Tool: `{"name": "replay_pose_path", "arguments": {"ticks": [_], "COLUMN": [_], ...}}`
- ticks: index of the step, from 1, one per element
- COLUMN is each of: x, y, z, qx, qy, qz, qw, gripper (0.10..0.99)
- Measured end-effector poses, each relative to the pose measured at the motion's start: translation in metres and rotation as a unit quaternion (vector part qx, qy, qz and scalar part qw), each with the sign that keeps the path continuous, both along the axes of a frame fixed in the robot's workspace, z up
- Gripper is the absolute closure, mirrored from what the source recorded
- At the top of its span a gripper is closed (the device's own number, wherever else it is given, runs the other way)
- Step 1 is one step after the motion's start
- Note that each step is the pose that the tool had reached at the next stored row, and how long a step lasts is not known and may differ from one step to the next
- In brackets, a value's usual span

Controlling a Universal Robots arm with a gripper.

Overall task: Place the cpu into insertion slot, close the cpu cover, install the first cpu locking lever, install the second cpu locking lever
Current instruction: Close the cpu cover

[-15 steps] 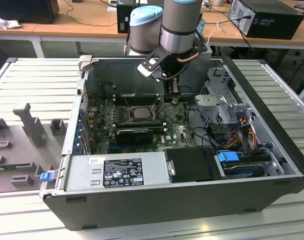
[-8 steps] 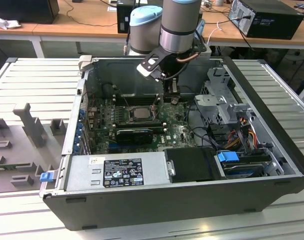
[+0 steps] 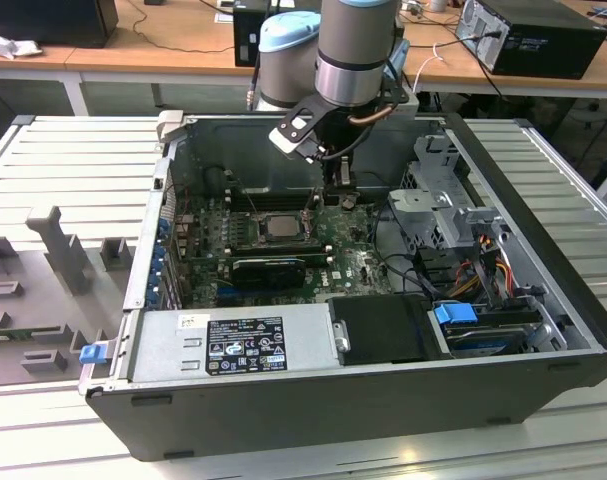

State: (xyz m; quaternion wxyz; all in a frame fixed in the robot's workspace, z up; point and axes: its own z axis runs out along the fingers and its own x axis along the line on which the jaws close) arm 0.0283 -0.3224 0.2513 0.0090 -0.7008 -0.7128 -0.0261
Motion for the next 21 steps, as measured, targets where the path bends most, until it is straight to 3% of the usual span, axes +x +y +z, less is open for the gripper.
{"name": "replay_pose_path", "arguments": {"ticks": [12,21], "x": [-0.0099,-0.0252], "y": [0.0,0.0], "z": [-0.0004,-0.001], "qx": [0.0,0.0], "qy": [0.0,0.0], "qz": [0.0,0.0], "qw": [1.0,1.0], "gripper": [0.98,0.98]}}
